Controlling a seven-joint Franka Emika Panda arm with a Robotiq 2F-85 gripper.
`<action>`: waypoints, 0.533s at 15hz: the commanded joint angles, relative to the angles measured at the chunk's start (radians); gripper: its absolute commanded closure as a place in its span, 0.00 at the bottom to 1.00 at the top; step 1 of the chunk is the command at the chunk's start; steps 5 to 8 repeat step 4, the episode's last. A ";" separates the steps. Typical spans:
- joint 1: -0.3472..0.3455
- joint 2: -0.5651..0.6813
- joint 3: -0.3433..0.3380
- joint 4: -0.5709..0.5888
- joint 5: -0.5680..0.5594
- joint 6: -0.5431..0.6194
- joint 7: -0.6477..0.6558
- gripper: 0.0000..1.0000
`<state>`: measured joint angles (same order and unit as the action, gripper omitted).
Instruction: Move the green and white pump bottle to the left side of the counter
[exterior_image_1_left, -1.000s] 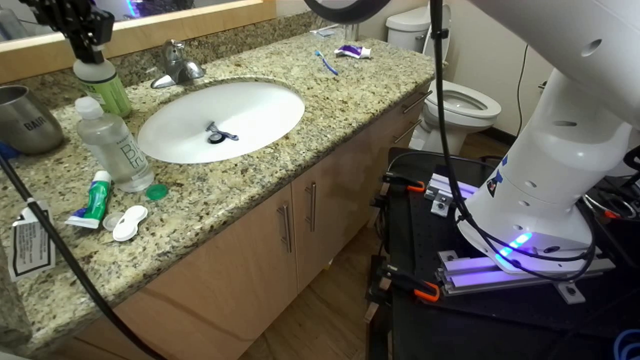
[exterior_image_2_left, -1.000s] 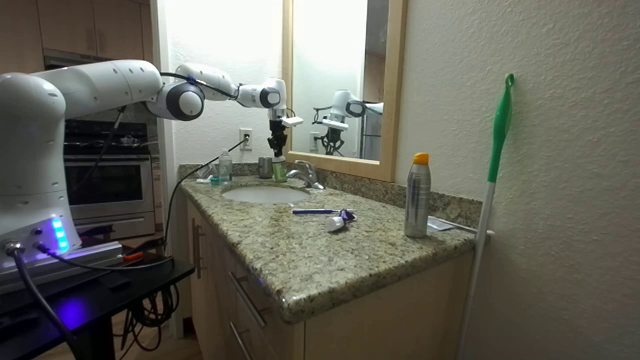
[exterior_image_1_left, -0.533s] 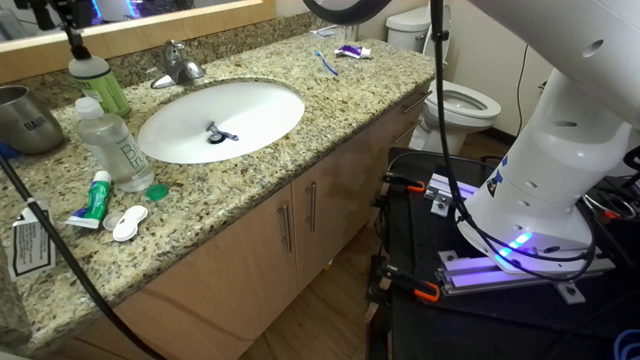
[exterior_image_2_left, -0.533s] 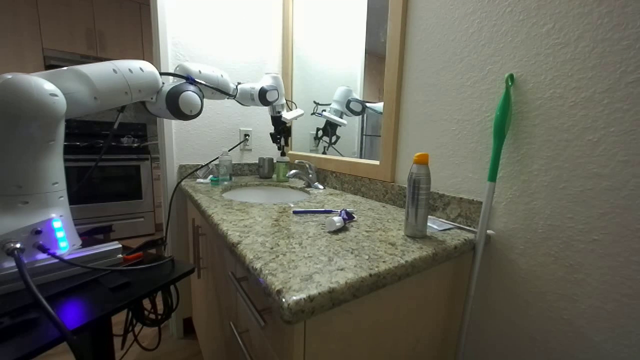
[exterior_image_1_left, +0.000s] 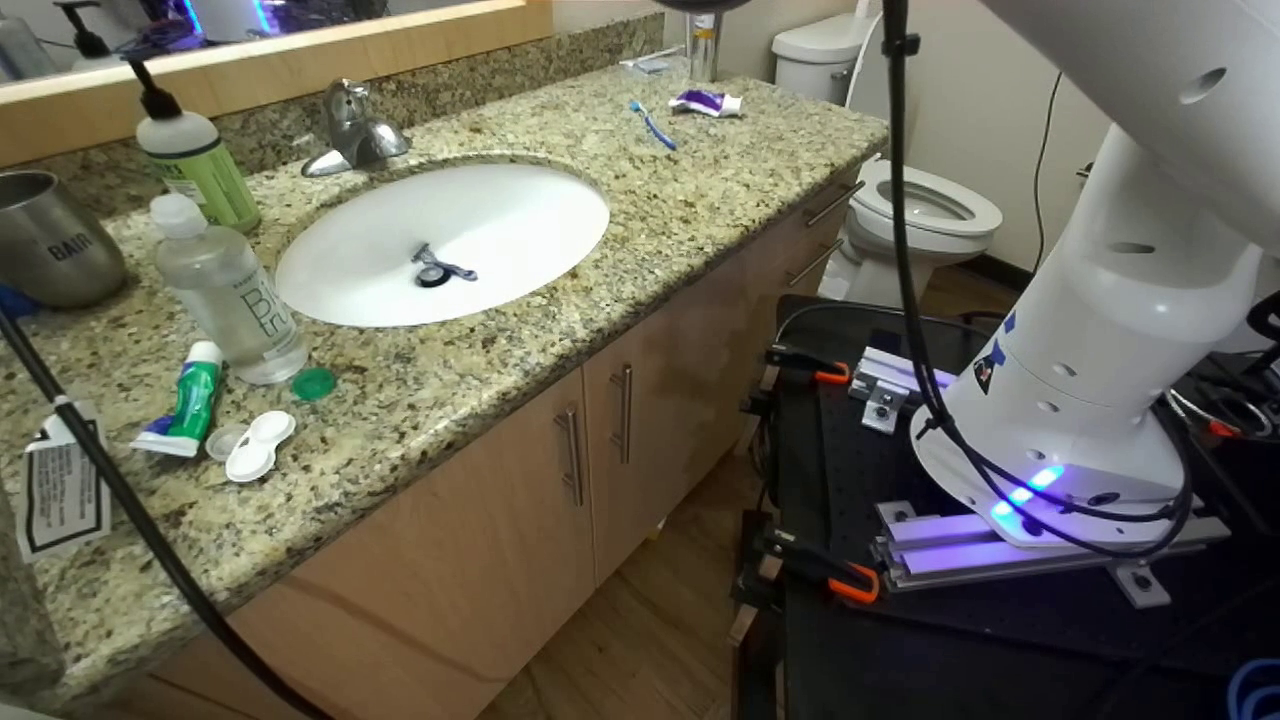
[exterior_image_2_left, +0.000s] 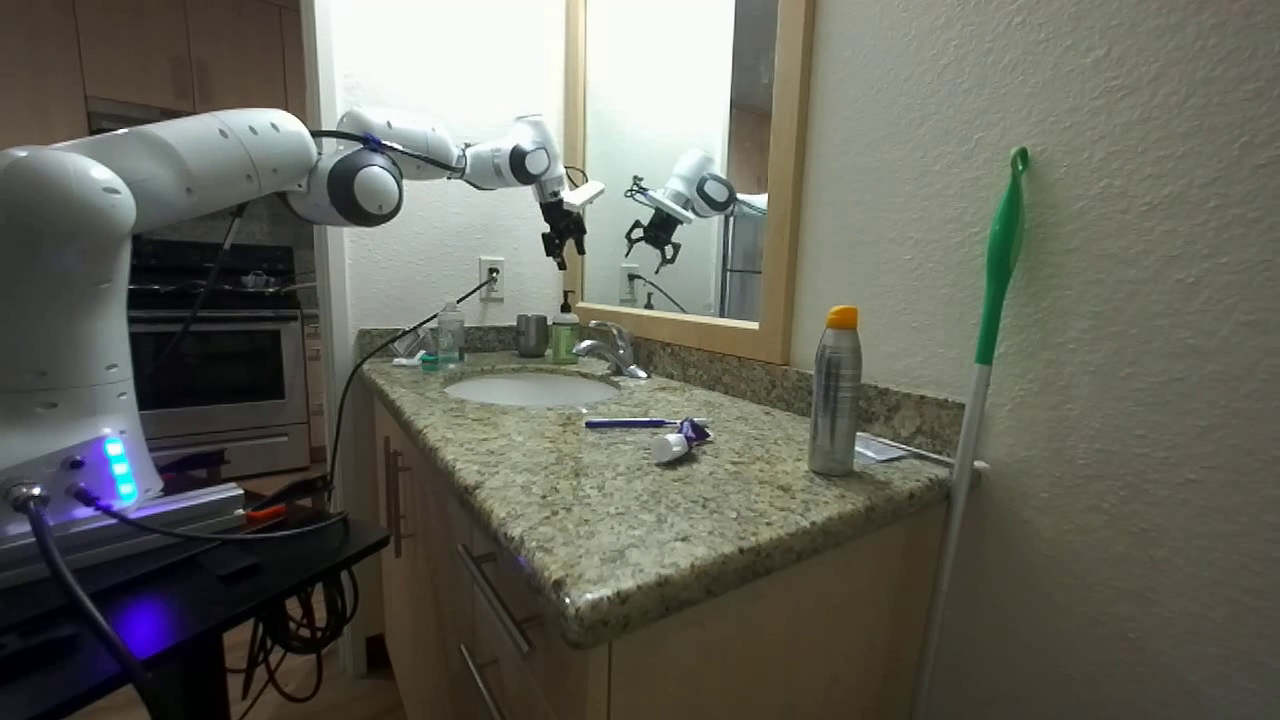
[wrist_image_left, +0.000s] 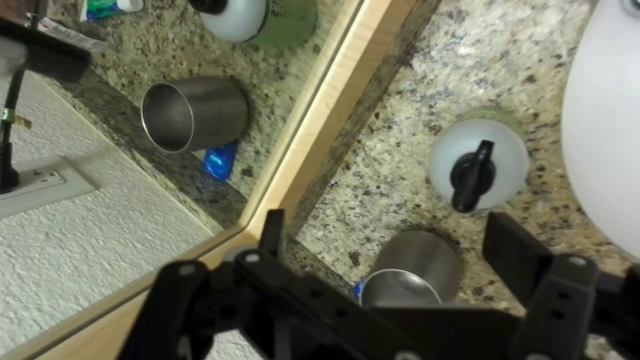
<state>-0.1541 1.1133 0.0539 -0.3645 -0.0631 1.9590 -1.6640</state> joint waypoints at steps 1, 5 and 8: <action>-0.032 -0.136 0.019 -0.033 0.035 -0.220 -0.189 0.00; -0.018 -0.128 -0.009 -0.020 0.034 -0.197 -0.146 0.00; -0.018 -0.128 -0.009 -0.020 0.034 -0.197 -0.146 0.00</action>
